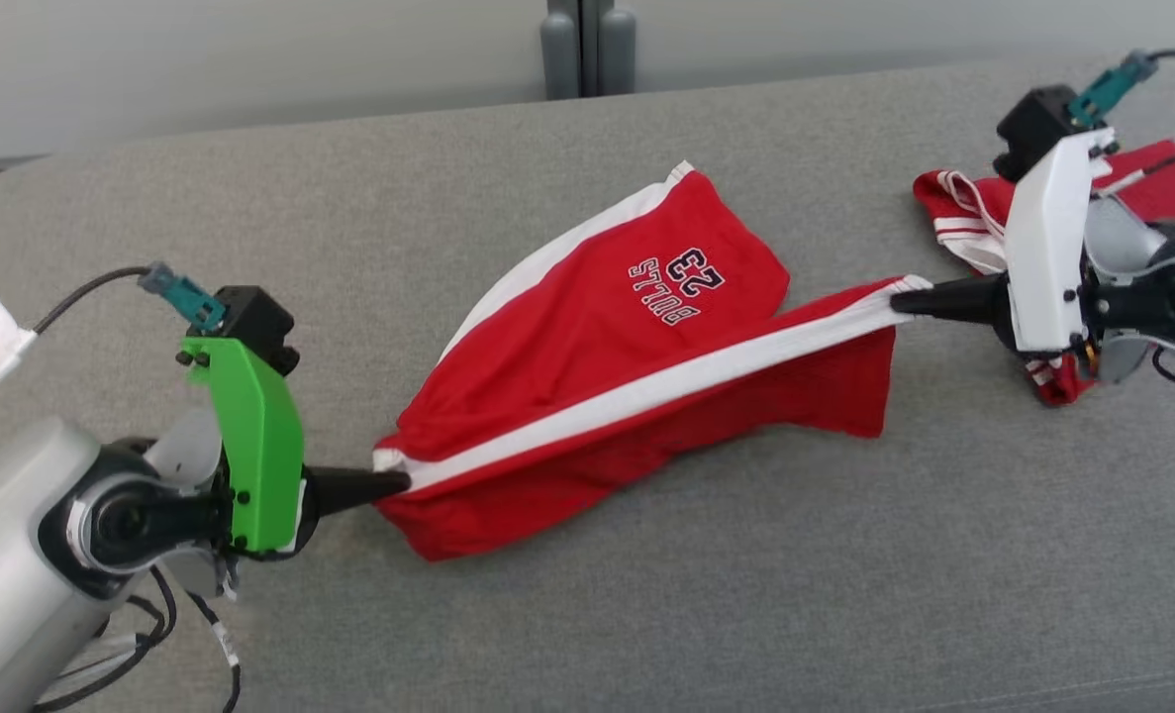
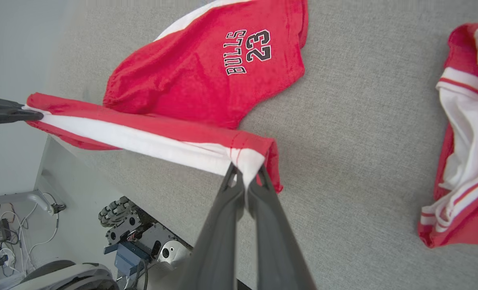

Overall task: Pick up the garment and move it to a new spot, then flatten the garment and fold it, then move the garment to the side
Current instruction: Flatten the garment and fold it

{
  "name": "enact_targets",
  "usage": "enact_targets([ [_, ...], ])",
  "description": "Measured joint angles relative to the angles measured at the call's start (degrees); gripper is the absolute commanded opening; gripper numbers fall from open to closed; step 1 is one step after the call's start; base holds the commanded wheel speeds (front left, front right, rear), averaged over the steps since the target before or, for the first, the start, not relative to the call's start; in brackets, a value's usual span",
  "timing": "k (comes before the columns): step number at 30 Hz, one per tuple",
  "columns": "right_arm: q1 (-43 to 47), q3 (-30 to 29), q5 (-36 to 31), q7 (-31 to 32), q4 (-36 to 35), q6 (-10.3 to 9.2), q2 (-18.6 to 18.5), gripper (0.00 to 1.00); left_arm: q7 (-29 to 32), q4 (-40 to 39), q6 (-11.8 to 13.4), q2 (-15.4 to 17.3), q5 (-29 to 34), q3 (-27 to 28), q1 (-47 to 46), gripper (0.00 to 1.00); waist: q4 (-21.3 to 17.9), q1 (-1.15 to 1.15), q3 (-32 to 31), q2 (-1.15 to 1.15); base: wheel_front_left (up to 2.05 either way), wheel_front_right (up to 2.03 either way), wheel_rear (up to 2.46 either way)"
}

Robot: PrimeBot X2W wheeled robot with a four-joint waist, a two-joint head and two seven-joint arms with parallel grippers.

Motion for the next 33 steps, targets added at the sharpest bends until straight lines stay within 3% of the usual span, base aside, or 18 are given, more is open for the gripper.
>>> enact_targets([
  [15, -18.5, -1.8, -5.3, 6.8, 24.0, 0.00, 11.1, 0.00, 4.8, 10.7, -0.6, -9.5, -0.5, 2.1, -14.0, 0.00, 7.0, 0.00, 12.9, 0.00, 0.00, 0.00, 0.00],
  [27, -23.6, -2.2, -9.3, 4.0, 36.2, 0.00, 17.1, 0.00, 4.1, 19.8, -2.7, -14.8, 0.2, 2.8, -19.0, 0.00, 12.4, 0.00, 19.8, 0.00, 0.00, 0.00, 0.00],
  [28, -23.9, -2.4, -9.6, 3.3, 36.9, 0.00, 17.5, 0.19, 3.7, 20.3, -2.9, -15.1, 0.2, 2.8, -19.1, 0.16, 12.7, 0.00, 20.1, 0.00, 0.00, 0.00, 0.00],
  [29, -24.1, -2.5, -9.7, 2.8, 37.3, 0.00, 17.9, 0.60, 3.7, 20.8, -3.0, -15.4, 0.2, 2.9, -19.3, 0.62, 12.8, 0.00, 20.4, 0.00, 0.00, 0.00, 0.00],
  [30, -24.2, -2.7, -9.7, 2.1, 37.9, 0.00, 18.2, 1.00, 3.4, 21.2, -3.2, -15.6, 0.4, 2.9, -19.4, 1.00, 12.9, 0.00, 20.6, 0.00, 0.00, 0.00, 0.00],
  [33, -24.1, -2.8, -9.8, 0.5, 38.9, -0.04, 18.7, 1.00, 3.2, 22.4, -3.8, -15.6, 0.7, 3.0, -19.5, 1.00, 13.0, 0.01, 20.5, 0.00, 0.00, 0.00, 0.00],
])
